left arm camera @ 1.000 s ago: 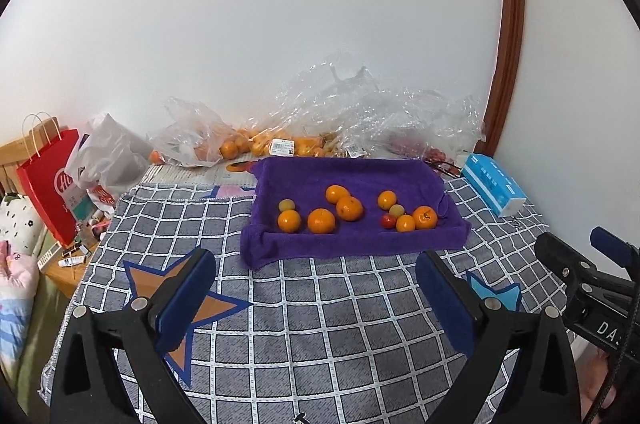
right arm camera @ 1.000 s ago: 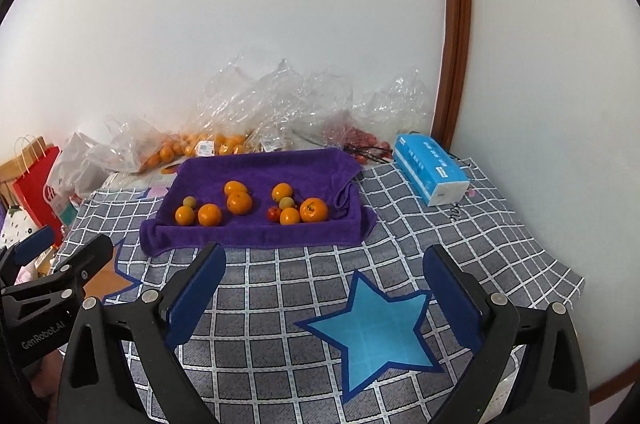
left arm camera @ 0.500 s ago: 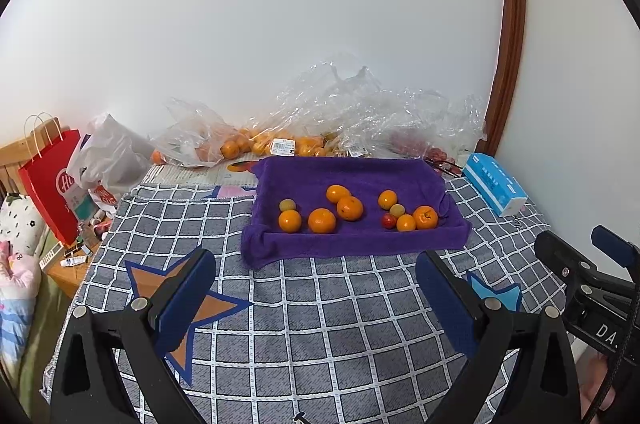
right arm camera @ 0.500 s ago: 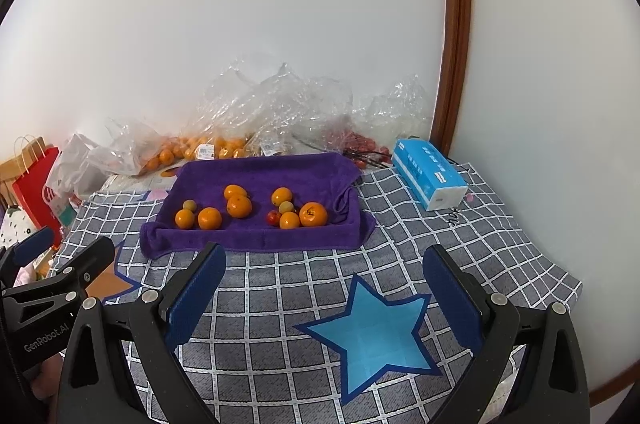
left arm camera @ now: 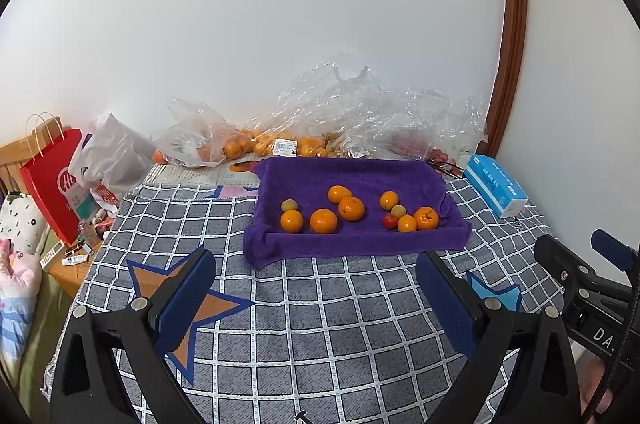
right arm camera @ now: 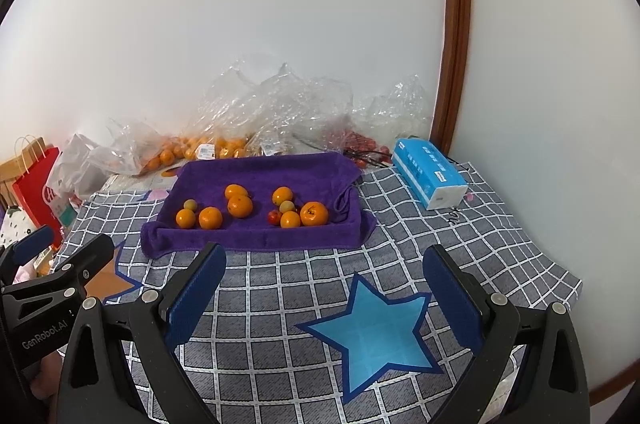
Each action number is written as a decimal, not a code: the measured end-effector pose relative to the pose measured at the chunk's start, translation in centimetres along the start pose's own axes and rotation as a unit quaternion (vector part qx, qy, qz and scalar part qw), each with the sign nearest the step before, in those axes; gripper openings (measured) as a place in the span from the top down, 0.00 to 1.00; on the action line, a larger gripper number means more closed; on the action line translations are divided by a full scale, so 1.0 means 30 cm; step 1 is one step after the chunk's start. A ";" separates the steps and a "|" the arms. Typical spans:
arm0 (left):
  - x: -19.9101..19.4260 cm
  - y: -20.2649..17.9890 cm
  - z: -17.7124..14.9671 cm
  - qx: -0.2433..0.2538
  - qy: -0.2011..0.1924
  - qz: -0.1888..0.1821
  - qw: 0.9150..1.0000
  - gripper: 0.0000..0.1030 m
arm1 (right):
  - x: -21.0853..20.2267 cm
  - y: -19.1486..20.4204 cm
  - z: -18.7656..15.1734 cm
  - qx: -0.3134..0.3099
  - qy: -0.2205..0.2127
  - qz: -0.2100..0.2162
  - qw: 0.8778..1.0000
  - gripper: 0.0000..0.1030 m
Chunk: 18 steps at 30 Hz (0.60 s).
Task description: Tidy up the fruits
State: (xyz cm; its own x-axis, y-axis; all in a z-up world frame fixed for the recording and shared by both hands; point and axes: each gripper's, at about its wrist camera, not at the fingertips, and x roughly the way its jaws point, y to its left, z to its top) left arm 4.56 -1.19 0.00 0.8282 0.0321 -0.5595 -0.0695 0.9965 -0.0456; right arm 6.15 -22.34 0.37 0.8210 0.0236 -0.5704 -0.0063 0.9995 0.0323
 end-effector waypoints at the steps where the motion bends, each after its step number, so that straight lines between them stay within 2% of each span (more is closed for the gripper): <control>1: 0.001 0.000 0.000 0.000 0.000 0.000 1.000 0.02 | 0.000 -0.001 -0.001 0.000 0.000 -0.001 1.000 0.05; 18: -0.001 0.001 0.003 0.001 0.003 0.000 1.000 0.02 | -0.002 -0.003 -0.003 0.001 0.000 -0.002 1.000 0.05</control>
State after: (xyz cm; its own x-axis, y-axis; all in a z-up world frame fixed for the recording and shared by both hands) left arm 4.59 -1.16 0.07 0.8252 0.0323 -0.5639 -0.0683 0.9967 -0.0429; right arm 6.03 -22.42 0.32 0.8215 0.0205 -0.5699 -0.0027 0.9995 0.0321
